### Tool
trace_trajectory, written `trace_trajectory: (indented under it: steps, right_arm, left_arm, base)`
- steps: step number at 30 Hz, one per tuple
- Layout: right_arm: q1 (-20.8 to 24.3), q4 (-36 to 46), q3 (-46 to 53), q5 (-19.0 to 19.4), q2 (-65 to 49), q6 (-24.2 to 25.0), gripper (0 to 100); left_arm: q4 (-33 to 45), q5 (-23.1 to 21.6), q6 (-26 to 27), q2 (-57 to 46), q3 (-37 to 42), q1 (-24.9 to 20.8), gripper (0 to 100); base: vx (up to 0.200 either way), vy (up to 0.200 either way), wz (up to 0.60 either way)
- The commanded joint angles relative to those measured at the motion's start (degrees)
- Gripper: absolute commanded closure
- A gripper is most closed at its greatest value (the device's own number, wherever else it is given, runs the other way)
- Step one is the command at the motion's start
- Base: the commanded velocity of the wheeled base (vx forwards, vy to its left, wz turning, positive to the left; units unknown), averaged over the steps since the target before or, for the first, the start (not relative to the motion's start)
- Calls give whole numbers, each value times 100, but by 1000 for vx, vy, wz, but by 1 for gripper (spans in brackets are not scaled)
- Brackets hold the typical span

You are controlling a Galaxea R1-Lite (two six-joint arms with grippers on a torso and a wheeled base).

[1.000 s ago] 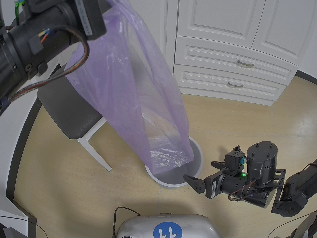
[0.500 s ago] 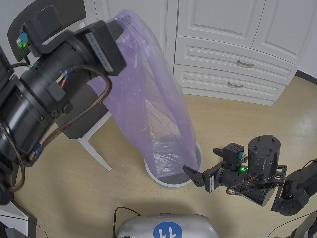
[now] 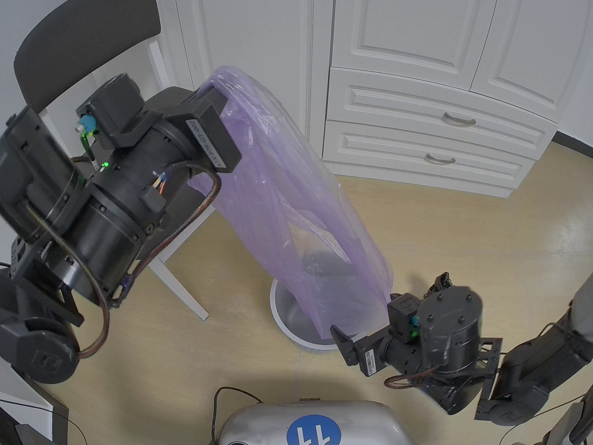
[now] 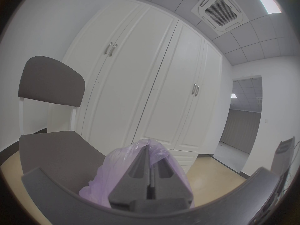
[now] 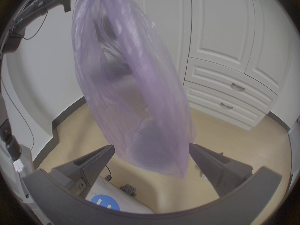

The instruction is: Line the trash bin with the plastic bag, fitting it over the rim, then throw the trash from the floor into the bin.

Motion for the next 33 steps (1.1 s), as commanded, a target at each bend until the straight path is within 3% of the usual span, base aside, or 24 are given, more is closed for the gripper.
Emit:
trace_trajectory:
  steps: [1,14,24,28,33]
  right_arm:
    - [135,-409,55,-253,1037,361,0]
    - [-41,-998,-490,-587,1415,414,0]
    - [-146,-1006,-921,-631,1819,669,0]
    - [-278,-971,-912,-807,1591,581,0]
    - [-876,-910,-939,-754,1125,300,0]
  left_arm:
    - [-410,-27,-41,554,-10,301,100]
    - [-446,-18,-24,431,-115,644,100]
    - [-454,35,-15,176,-54,450,100]
    - [-446,44,3,115,-36,424,100]
    - [-437,44,3,-8,-36,433,100]
  base:
    - [0,0,0]
    - [0,0,0]
    - [0,0,0]
    - [0,0,0]
    - [0,0,0]
